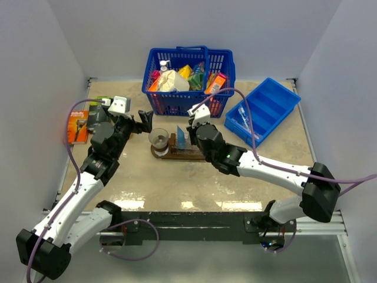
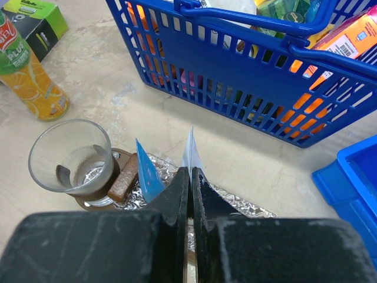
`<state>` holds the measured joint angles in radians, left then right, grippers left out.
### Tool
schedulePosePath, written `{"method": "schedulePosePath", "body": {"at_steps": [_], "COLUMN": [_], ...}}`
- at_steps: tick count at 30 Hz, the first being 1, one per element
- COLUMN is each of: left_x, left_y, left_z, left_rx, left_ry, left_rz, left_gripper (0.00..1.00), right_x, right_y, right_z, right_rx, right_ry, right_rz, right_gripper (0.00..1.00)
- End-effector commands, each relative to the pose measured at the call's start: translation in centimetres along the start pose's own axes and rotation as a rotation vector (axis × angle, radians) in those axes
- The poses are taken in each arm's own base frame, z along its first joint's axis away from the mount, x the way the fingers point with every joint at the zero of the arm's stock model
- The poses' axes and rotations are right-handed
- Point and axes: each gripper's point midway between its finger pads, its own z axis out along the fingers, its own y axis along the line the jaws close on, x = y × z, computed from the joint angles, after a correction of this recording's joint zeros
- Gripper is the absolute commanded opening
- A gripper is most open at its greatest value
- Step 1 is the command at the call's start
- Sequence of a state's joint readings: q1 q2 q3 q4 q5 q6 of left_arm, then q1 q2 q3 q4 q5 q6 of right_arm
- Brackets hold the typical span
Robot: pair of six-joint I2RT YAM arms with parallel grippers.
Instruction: Prepare toiletry sets of a toothbrush and toothpaste on the tray
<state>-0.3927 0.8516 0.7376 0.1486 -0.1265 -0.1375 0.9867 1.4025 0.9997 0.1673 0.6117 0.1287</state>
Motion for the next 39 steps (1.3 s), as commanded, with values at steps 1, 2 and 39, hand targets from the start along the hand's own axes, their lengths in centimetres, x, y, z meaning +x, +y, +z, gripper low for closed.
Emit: {"method": "schedulePosePath", "body": {"at_steps": [1, 2, 39], "left_x": [-1.0, -1.0, -0.8], "left_y": [0.5, 0.5, 0.6], "left_z": [-0.1, -0.1, 0.0], "left_rx": [-0.017, -0.019, -0.024], "left_ry": [-0.044, -0.042, -0.036], "left_rz": [0.005, 0.005, 0.007], "left_gripper": [1.00, 1.00, 1.00], "right_x": [-1.7, -1.5, 1.6], "right_y": [-0.3, -0.3, -0.4], "right_z": [0.2, 0.2, 1.0], "right_rx": [0.023, 0.023, 0.043], "right_ry": [-0.066, -0.062, -0.040], "right_rz": [0.054, 0.051, 0.050], "right_gripper": [0.00, 0.00, 0.00]}}
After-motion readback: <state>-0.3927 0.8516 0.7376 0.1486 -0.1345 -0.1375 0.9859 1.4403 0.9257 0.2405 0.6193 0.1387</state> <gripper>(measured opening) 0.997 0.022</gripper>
